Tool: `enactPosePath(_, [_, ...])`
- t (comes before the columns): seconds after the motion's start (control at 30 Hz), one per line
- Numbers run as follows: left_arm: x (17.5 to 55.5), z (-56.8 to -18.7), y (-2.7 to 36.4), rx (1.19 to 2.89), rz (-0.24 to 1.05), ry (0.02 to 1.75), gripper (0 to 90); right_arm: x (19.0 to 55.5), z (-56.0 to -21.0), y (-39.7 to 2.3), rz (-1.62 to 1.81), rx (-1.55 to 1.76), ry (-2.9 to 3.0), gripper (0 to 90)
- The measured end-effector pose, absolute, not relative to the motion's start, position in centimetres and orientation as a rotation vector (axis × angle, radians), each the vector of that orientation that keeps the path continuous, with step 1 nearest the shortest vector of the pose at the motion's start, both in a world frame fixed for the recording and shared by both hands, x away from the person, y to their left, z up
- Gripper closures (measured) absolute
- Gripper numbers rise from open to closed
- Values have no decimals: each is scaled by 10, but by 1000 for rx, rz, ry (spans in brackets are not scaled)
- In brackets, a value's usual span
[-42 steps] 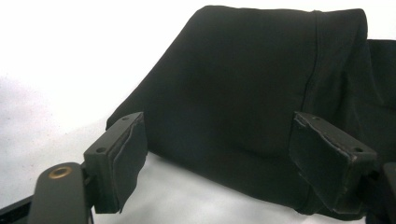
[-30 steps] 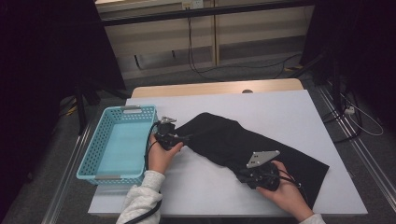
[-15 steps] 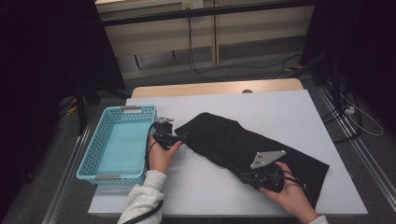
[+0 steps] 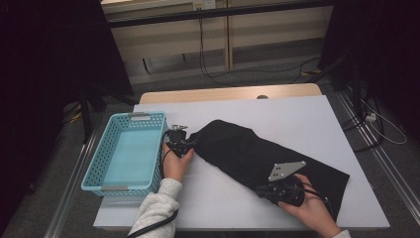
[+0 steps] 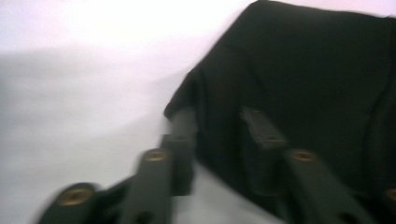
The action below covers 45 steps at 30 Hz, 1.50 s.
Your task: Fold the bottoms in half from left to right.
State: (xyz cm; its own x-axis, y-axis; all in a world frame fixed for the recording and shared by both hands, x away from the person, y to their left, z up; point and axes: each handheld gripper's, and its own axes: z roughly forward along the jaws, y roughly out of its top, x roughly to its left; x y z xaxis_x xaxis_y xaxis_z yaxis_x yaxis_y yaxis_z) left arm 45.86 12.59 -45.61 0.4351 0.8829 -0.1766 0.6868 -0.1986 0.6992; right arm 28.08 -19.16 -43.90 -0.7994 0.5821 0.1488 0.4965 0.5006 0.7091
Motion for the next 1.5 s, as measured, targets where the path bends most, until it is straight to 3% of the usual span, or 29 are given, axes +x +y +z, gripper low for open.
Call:
enactPosePath(0.1, [461, -455, 125, 1945, 307, 1336, 828, 280, -440, -191, 1187, 935, 2642, 842])
enactPosePath(0.57, [467, -447, 133, 1884, 375, 1345, 831, 275, -443, -185, 1229, 904, 2700, 813])
enactPosePath(0.63, [466, -449, 132, 1890, 381, 1352, 767, 275, -443, -184, 1221, 908, 2688, 739])
enactPosePath(0.7, [466, -448, 132, 1894, 385, 1350, 722, 275, -443, -185, 1221, 909, 2684, 722])
enactPosePath(0.73, [465, -448, 132, 1901, 385, 1347, 664, 276, -441, -190, 1235, 931, 2658, 656])
enactPosePath(0.77, [465, -448, 132, 1903, 375, 1349, 664, 276, -441, -190, 1235, 931, 2658, 656])
enactPosePath(0.83, [462, -447, 129, 1985, 394, 1302, 544, 279, -437, -197, 1250, 1000, 2586, 558])
enactPosePath(0.9, [462, -447, 127, 1989, 397, 1298, 443, 279, -435, -202, 1258, 1002, 2554, 537])
enactPosePath(1.07, [464, -449, 128, 1997, 372, 1284, 301, 284, -435, -216, 1229, 1067, 2490, 446])
enactPosePath(1.4, [463, -446, 130, 2018, 383, 1225, 199, 293, -433, -254, 1129, 1220, 2332, 392])
enactPosePath(1.47, [463, -445, 131, 2014, 370, 1225, 188, 295, -434, -264, 1091, 1250, 2289, 401])
enactPosePath(1.5, [462, -446, 132, 2014, 370, 1222, 188, 298, -435, -274, 1070, 1282, 2260, 450])
